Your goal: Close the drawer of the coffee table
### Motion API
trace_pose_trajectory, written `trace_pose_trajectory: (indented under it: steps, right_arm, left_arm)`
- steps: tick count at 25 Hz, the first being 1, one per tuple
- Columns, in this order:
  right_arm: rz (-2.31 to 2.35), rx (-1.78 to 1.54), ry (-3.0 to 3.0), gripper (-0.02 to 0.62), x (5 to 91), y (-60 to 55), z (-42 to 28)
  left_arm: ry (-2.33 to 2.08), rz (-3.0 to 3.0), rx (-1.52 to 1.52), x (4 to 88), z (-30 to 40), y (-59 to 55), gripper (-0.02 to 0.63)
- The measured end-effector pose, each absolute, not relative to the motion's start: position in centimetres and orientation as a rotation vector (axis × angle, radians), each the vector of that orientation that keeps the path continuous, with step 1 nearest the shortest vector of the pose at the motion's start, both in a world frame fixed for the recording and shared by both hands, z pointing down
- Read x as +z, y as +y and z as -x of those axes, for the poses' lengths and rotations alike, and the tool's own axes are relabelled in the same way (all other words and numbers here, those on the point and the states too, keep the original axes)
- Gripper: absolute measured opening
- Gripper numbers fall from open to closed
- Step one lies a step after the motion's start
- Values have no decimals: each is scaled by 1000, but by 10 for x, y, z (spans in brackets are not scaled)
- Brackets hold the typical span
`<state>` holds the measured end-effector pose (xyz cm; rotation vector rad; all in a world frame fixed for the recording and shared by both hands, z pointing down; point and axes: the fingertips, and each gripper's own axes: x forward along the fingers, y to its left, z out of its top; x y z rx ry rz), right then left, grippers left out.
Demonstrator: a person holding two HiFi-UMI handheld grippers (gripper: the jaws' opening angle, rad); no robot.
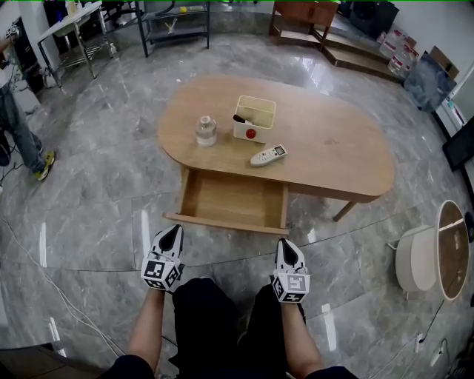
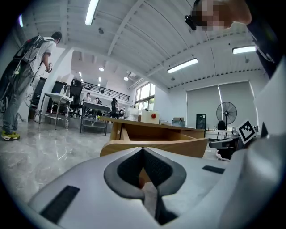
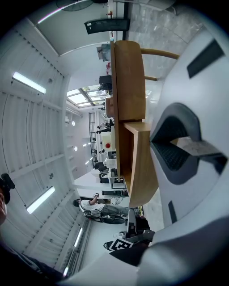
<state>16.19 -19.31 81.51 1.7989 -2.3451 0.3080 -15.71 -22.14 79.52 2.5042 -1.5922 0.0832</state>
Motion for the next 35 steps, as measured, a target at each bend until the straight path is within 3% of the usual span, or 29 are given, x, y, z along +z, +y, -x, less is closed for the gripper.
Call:
trace_pose_trajectory:
  steps: [35]
  right_arm:
    - [-1854,278,-2335,26,807,-206,-162]
  left_arm:
    - [-1567,-2547,77,789,152,-238,25]
